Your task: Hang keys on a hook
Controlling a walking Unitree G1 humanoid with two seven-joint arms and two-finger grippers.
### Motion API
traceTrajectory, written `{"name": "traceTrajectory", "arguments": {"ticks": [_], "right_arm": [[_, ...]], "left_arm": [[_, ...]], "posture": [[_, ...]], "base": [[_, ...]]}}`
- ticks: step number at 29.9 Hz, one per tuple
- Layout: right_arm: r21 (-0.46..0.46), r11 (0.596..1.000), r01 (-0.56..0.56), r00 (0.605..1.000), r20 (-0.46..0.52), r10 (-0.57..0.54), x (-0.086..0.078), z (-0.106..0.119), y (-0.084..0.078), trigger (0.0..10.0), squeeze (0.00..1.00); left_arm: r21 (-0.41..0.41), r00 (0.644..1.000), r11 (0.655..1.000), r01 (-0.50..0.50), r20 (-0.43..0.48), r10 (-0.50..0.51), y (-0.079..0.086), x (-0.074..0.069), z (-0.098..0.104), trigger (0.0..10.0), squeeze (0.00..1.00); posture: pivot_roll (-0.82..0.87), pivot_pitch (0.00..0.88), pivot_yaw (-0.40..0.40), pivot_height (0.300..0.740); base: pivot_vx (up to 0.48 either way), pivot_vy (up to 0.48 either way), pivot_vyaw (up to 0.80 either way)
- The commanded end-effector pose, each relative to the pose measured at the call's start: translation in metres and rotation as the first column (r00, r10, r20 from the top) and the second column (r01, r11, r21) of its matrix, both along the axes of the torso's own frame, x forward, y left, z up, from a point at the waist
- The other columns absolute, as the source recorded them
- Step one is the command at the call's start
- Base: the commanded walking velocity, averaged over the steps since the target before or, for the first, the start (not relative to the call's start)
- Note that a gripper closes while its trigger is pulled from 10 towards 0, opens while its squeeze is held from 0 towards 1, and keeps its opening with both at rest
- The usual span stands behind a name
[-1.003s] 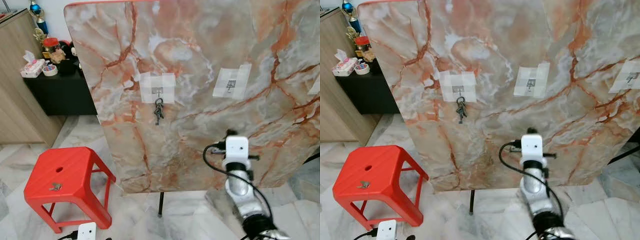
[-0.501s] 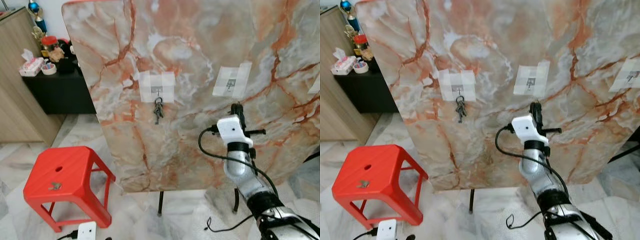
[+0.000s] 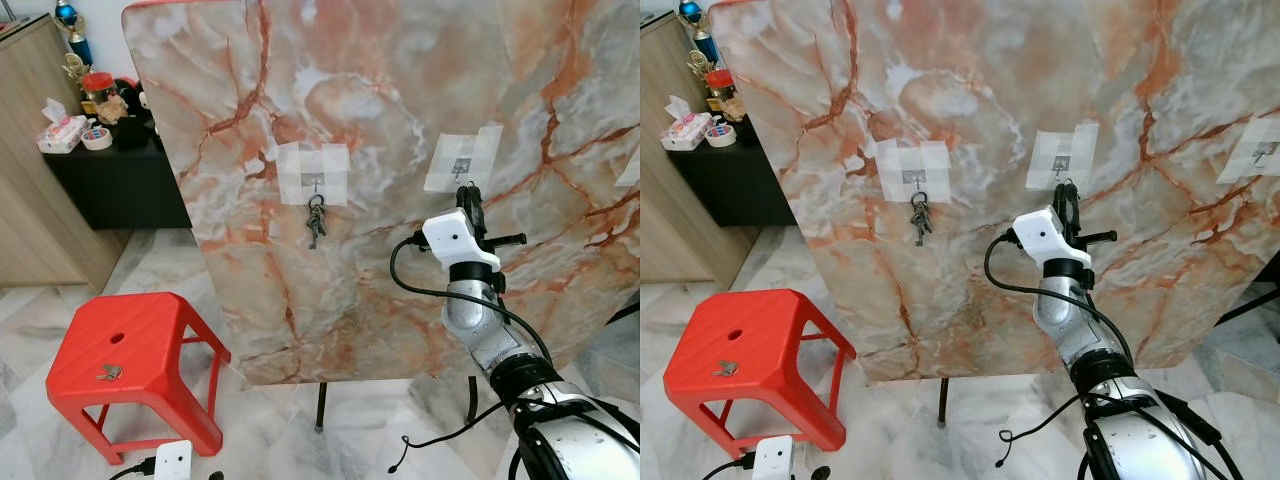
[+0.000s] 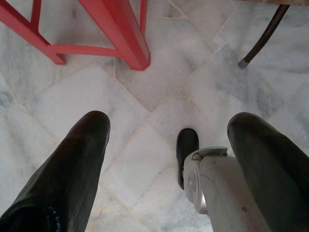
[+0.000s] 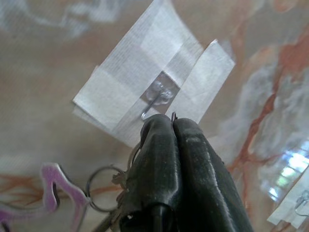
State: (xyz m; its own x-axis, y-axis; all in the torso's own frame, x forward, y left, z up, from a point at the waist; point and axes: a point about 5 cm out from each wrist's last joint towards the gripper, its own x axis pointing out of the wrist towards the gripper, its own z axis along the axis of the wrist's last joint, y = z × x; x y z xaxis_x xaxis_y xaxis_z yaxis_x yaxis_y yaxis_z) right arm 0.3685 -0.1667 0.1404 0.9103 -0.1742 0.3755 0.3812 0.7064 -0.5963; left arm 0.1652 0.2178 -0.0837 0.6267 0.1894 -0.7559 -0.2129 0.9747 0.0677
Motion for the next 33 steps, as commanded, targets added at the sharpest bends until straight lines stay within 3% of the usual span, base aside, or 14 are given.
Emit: {"name": "traceTrajectory", "arguments": {"ticks": [1, 33], "right_arm": [[-0.003, 1.000, -0.008, 1.000, -0.006, 0.008, 0.005, 0.006, 0.003, 10.0, 0.00], [-0.016, 1.000, -0.014, 1.000, -0.025, 0.013, 0.015, 0.017, 0.007, 10.0, 0.00]], "left_arm": [[0.002, 1.000, 1.000, -0.013, -0.018, 0.013, 0.002, -0.003, -0.001, 10.0, 0.00], [0.004, 1.000, 1.000, -0.015, -0.012, 0.015, 0.002, -0.002, -0.001, 10.0, 0.00]], "posture": [[0.03, 0.012, 0.015, 0.740], [0.03, 0.013, 0.013, 0.740]], "base": [[0.000, 0.000, 0.00], [0.000, 0.000, 0.00]]}}
